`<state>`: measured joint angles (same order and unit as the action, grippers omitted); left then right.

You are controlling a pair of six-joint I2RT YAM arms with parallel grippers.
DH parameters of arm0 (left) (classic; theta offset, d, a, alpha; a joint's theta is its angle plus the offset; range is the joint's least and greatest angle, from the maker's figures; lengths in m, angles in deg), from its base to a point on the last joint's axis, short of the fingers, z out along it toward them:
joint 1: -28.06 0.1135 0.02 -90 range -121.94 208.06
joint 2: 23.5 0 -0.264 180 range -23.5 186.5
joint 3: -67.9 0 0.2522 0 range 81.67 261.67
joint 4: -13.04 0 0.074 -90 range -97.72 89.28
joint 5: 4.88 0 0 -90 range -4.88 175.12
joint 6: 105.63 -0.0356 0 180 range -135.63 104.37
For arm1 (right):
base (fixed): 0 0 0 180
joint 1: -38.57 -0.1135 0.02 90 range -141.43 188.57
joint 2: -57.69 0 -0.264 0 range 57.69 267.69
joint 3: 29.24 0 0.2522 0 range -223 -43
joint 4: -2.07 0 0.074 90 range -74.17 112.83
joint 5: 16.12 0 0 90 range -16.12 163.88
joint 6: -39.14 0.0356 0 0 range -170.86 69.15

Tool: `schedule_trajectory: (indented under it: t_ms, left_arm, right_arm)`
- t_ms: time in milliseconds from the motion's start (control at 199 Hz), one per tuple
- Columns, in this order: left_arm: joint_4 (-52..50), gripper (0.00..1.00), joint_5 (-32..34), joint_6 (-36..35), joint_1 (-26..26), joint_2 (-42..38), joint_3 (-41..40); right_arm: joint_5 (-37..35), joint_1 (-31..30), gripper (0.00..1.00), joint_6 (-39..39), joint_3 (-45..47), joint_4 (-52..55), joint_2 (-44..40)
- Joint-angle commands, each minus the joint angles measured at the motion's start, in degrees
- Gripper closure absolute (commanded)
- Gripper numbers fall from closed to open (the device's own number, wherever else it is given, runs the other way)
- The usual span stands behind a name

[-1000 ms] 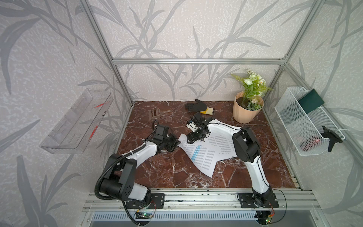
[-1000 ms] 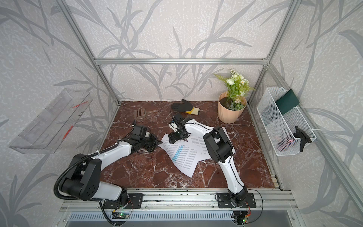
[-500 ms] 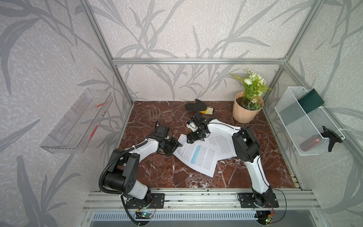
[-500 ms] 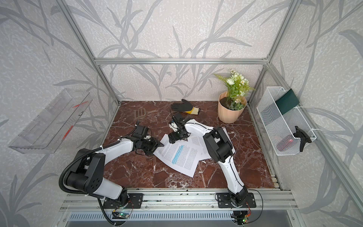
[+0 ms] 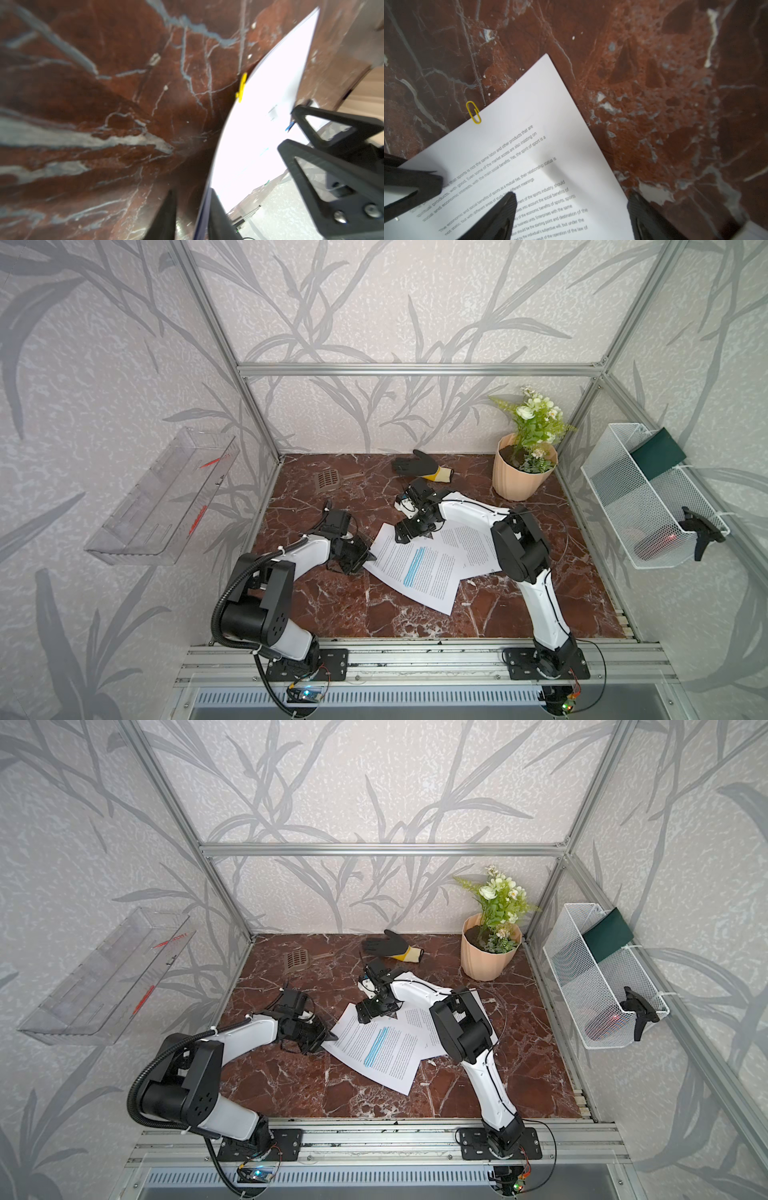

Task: Unclip the paperclips from the documents
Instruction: Pick up the document from the center of the board.

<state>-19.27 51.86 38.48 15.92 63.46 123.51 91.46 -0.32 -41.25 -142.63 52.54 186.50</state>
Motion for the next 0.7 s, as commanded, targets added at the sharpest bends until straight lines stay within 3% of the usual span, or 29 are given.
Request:
schedule_trajectory:
  t_ms: [0, 120, 321, 697]
  left_arm:
    - [-0.48, 0.87, -0.55, -1.15, 0.27, -2.21, -0.64]
    - [-0.7, 1.0, -0.58, -1.81, 0.28, -3.02, -0.65]
    - [-5.35, 1.0, 1.08, -6.89, 0.19, -4.72, 2.3]
    - [-22.38, 1.0, 18.0, -34.26, -0.08, -18.48, 18.69]
  right_arm:
    - [1.14, -0.4, 0.14, 0.66, 2.89, 5.14, 6.63]
    - [1.27, -0.41, 0.14, 0.79, 2.78, 5.3, 6.65]
    - [1.42, -0.39, 0.14, 0.99, 1.29, 6.9, 4.37]
    - [3.48, 1.63, 0.15, 6.43, -12.74, 18.15, -8.95]
